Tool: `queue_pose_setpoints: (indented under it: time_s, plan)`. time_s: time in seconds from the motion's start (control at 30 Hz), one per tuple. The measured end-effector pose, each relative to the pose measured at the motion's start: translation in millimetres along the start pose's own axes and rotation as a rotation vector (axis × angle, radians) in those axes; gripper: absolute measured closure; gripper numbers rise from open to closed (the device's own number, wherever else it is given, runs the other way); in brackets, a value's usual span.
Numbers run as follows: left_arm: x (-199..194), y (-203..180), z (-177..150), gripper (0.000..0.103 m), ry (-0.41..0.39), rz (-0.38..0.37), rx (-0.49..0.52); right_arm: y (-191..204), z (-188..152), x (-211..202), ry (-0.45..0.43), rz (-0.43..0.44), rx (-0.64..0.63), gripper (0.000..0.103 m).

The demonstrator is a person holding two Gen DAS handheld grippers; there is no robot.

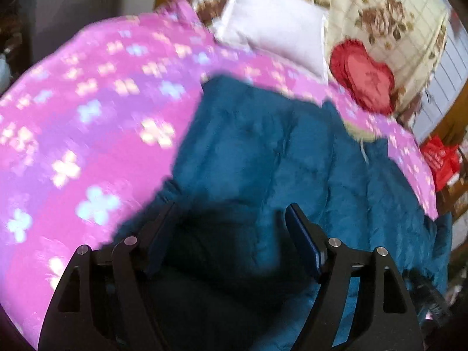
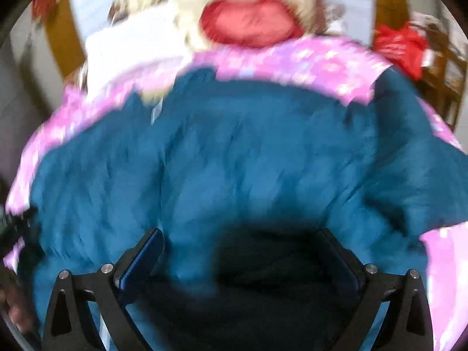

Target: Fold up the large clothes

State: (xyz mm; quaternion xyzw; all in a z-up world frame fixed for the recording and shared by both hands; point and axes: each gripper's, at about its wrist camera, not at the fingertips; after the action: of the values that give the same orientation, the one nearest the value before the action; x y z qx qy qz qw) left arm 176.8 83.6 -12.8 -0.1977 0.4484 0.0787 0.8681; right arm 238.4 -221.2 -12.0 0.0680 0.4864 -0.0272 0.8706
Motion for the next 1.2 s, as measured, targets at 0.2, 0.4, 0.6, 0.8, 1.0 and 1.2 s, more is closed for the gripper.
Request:
queue_pose_setpoints:
  time_s: [0.2,0.4,0.6,0.8,1.0,1.2]
  plan:
    - [24,-5,2,0.027,0.014,0.133,0.084,12,18,27,0.016,-0.003,-0.021,0.0]
    - [39,-3,1,0.021,0.058,0.135,0.086,9,11,43,0.055,-0.026,-0.034,0.0]
    - [40,0,2,0.019,0.063,0.109,0.072,6,0,41,0.03,-0.033,-0.035,0.0]
    - [37,-1,0,0.019,0.057,0.111,0.072,10,1,42,0.027,-0.043,-0.039,0.0]
    - [-3,-33,-7,0.02,-0.13,0.101,0.218,8,4,18,-0.061,-0.064,0.013,0.0]
    - [32,-47,-19,0.019,0.052,0.073,0.308,2,5,39,0.052,-0.029,0.028,0.0]
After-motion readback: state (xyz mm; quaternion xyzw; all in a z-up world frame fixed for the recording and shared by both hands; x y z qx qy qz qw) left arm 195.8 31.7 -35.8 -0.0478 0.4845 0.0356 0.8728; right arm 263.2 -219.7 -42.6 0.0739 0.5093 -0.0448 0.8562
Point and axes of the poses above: each gripper's, at about its wrist camera, not at the fingertips, and x roughly the way its jaws point, y to its left, z to its top, and after that the axes turned 7 degrees about y, right-handed
